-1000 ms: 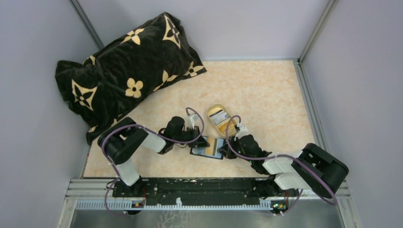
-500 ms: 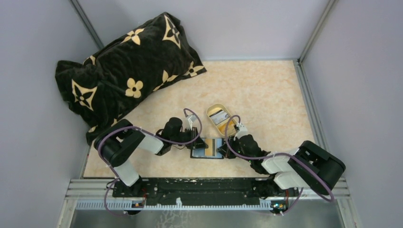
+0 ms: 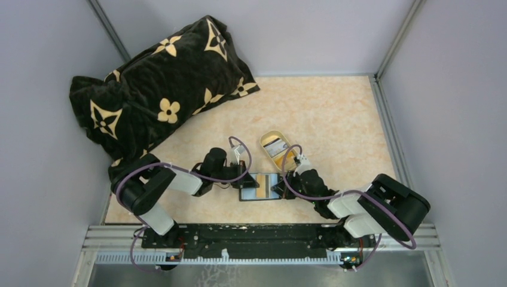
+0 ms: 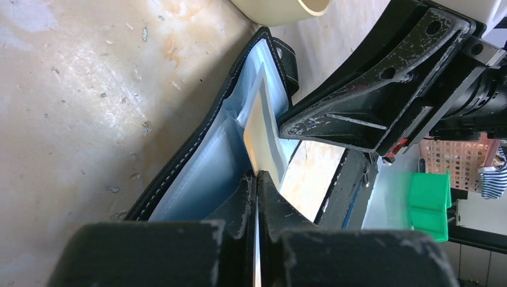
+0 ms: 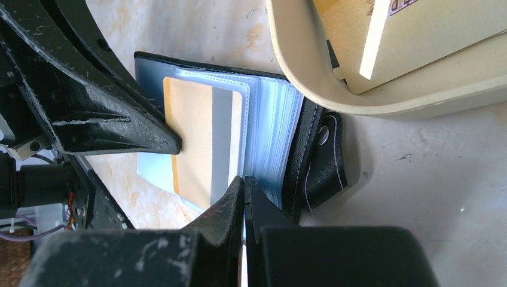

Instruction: Take the credit cards out of the card holder

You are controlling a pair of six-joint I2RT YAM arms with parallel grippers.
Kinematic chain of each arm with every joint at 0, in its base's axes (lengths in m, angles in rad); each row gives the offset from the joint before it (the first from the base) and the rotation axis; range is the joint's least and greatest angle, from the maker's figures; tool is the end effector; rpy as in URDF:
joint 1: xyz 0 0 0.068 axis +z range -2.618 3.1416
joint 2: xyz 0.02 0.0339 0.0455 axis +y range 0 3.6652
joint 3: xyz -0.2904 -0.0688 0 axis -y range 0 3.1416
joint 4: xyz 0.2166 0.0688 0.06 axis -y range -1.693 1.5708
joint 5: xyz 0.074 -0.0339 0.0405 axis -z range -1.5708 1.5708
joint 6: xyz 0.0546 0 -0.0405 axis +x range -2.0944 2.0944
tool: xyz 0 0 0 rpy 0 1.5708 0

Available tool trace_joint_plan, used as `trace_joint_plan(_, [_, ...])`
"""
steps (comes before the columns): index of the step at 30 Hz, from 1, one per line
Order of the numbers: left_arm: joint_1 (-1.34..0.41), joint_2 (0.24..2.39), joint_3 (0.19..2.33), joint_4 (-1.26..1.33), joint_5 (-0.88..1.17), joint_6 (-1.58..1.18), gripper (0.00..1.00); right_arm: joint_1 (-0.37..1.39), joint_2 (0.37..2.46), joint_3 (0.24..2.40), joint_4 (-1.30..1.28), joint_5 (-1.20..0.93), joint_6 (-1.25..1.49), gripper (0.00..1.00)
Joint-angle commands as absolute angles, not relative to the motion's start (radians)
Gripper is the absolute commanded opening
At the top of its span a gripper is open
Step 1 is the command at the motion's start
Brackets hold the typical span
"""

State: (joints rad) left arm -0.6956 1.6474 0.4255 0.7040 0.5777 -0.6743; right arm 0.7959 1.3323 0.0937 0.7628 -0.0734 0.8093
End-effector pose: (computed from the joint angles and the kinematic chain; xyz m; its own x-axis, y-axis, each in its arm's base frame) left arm 0.1933 -0.2002 0.1607 -0.8595 0.0362 -0.5099 0.4666 0.4629 -0.7537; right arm 0.1321 0.1407 0.1517 -0.7699 0.2455 -0.5890 -0.2912 0.6862 0.6666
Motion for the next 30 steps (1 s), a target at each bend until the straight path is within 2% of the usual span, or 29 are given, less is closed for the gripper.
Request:
trace_joint_plan(1, [-0.675, 1.608, 0.402, 0.681, 0.582, -0.628, 0.0, 0.805, 1.373, 0.093, 0.663, -0.045, 0.788, 0.0])
trace_joint_plan(3, [-0.667, 1.598, 0.398, 0.663, 0.578, -0.616, 0.03, 0.805, 1.38, 0.094, 0.668, -0.045, 0.789, 0.0])
trace_joint_plan(9, [-0.64, 1.581, 0.38, 0.647, 0.581, -0.602, 0.19, 0.805, 1.402, 0.098, 0.682, -0.052, 0.79, 0.0])
trace_joint_plan(13, [-0.638, 1.572, 0.377, 0.646, 0.585, -0.601, 0.21, 0.805, 1.413, 0.1, 0.692, -0.058, 0.792, 0.0])
trace_joint_plan(15, [-0.638, 1.575, 0.376, 0.647, 0.586, -0.602, 0.16, 0.806, 1.416, 0.1, 0.696, -0.06, 0.792, 0.0])
trace_joint_plan(18, [-0.638, 1.58, 0.375, 0.665, 0.598, -0.611, 0.14, 0.805, 1.42, 0.101, 0.697, -0.064, 0.791, 0.0])
trace_joint_plan(22, [-0.638, 1.602, 0.376, 0.688, 0.604, -0.625, 0.26, 0.805, 1.42, 0.1, 0.708, -0.07, 0.796, 0.0])
trace_joint_plan(23, [-0.638, 1.612, 0.377, 0.689, 0.599, -0.623, 0.26, 0.805, 1.41, 0.098, 0.712, -0.073, 0.797, 0.0])
trace_joint_plan(26, [-0.638, 1.638, 0.377, 0.69, 0.589, -0.615, 0.26, 0.805, 1.337, 0.104, 0.659, -0.082, 0.795, 0.0])
trace_joint_plan(30, [-0.638, 1.68, 0.378, 0.709, 0.592, -0.615, 0.26, 0.816, 1.143, 0.157, 0.44, -0.044, 0.749, 0.0])
